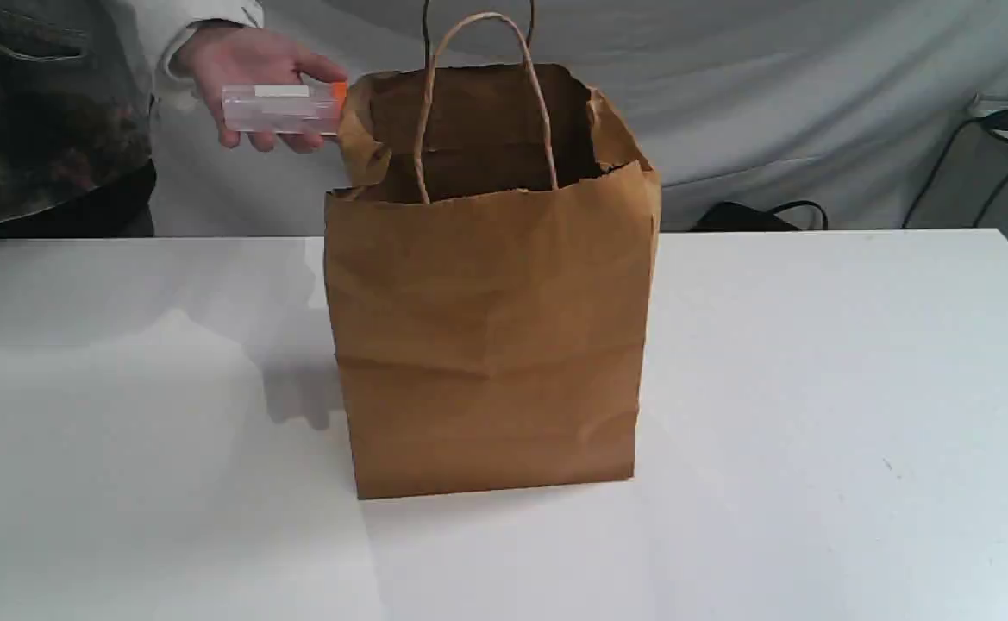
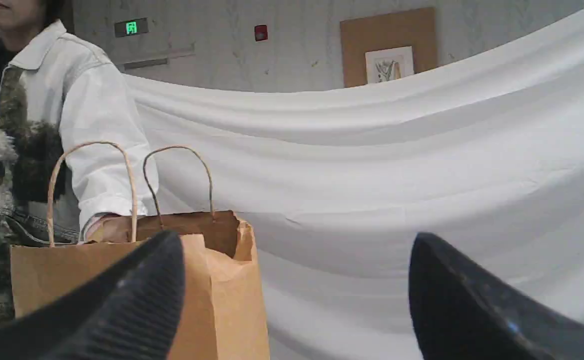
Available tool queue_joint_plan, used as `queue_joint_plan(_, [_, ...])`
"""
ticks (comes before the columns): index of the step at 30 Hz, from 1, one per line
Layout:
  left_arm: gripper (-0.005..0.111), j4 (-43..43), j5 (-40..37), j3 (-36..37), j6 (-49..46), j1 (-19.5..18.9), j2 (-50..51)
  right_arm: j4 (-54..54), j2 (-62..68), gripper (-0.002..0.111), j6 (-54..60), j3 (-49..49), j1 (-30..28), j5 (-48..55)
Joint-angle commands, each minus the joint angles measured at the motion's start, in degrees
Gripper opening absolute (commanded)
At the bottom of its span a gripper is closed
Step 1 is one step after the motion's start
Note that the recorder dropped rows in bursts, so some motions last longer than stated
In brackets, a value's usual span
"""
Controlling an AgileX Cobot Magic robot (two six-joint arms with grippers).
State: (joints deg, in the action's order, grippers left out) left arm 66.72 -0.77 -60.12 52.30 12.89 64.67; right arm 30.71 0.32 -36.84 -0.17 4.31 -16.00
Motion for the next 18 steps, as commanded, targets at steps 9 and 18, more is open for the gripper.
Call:
queue_joint_plan(9, [0.059, 33.23, -33.97, -5.36, -15.51, 10.94, 2.04, -0.45, -0.32, 0.063, -0.04, 0.17, -0.32, 0.43])
queue_joint_plan(18, [0.056, -36.12, -58.97, -28.24, -29.35, 0.77, 9.59, -0.44, -0.32, 0.063, -0.59, 0.17, -0.32, 0.43])
